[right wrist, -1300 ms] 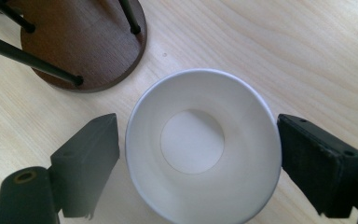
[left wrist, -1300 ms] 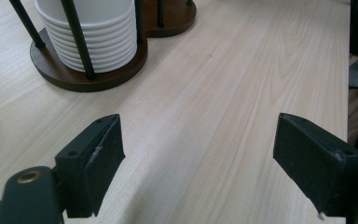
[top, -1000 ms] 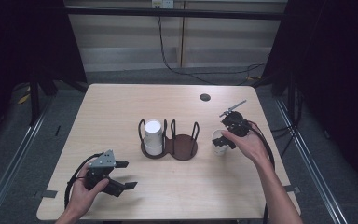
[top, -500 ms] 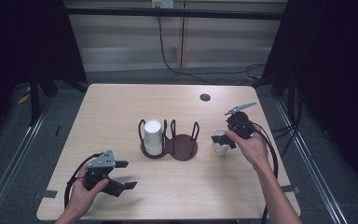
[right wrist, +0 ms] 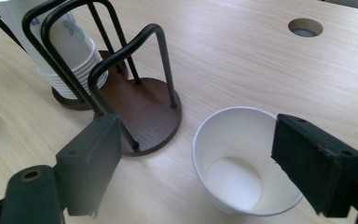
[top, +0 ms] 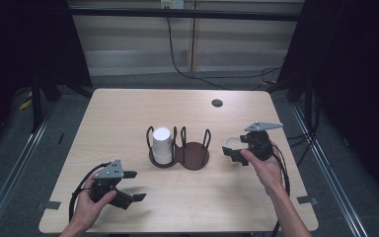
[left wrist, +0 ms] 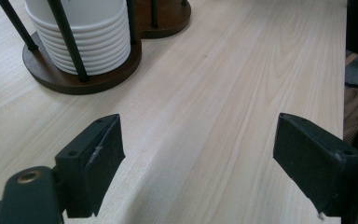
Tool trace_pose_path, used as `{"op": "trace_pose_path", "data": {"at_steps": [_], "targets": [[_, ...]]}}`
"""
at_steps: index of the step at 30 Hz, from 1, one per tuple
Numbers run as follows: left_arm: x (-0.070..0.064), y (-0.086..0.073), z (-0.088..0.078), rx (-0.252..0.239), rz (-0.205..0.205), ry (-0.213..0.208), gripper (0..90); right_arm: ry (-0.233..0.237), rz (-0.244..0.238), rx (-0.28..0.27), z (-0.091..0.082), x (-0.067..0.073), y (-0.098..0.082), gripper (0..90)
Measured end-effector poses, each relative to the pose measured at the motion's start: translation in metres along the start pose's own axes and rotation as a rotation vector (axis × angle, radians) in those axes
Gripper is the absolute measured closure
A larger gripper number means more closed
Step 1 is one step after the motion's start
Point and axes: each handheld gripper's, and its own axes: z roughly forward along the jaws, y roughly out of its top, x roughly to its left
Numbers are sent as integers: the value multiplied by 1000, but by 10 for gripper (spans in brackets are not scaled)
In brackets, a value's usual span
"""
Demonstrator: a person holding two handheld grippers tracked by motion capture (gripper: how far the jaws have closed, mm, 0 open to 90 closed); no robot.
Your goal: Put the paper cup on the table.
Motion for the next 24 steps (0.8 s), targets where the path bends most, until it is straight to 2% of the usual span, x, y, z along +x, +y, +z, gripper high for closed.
{"op": "trace_pose_path", "data": {"at_steps": [4,9,13,15,20,22,24], "targets": [[1,0,-1,-7,-7,6,162,22,23,-54,-2,8,-9,160],[1,0,1,-14,-20,13,162,40,-5,-89,-4,27,-17,161],[-1,0,0,-7,-18,31,162,76,-11,-134,-3,42,-24,159],[-1,0,0,-19,-22,24,162,73,-19,-143,-1,49,-29,158],[-2,0,1,-16,-9,17,164,109,-36,-152,2,62,-42,156],[-3,-1,2,-25,-10,-3,162,119,-30,-166,4,66,-47,156],[-6,0,4,-18,3,14,163,129,-29,-182,7,71,-53,156]]}}
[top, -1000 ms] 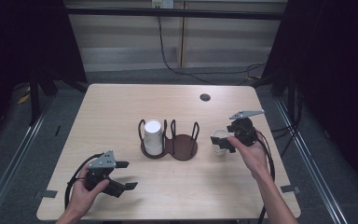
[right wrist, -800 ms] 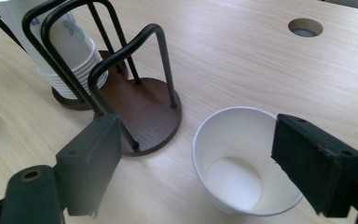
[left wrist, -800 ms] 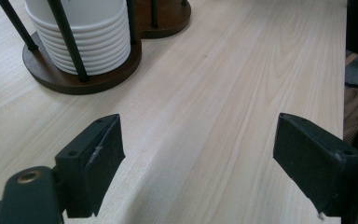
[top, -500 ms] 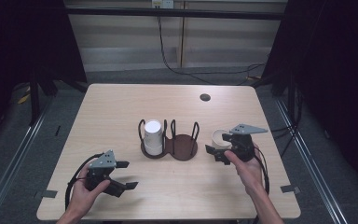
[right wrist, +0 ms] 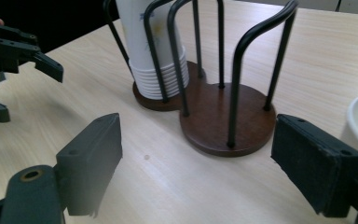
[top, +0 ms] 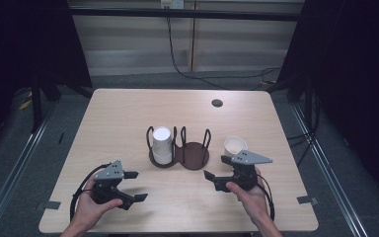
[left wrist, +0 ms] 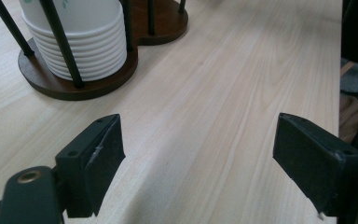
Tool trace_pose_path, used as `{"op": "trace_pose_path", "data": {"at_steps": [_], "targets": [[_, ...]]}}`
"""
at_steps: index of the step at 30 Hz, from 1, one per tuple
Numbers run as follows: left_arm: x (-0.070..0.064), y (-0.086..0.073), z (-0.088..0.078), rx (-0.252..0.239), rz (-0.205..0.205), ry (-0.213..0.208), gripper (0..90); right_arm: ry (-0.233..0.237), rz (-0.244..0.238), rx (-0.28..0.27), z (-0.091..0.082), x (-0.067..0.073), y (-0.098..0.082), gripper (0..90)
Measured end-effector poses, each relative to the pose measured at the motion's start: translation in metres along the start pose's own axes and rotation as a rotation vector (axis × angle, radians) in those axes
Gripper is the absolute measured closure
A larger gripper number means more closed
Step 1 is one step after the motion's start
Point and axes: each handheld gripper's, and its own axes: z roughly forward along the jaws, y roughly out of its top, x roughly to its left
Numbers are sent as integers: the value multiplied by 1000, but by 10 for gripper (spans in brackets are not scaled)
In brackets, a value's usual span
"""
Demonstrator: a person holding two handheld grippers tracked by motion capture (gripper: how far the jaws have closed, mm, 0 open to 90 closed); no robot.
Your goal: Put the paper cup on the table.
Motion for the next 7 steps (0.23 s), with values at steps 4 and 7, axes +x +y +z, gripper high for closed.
{"op": "trace_pose_path", "data": {"at_steps": [4,7], "targets": [[-4,1,1,-17,21,15,164,15,-5,13,7,5,-10,148],[-4,2,2,-15,15,3,182,28,-5,42,12,3,-13,139]]}}
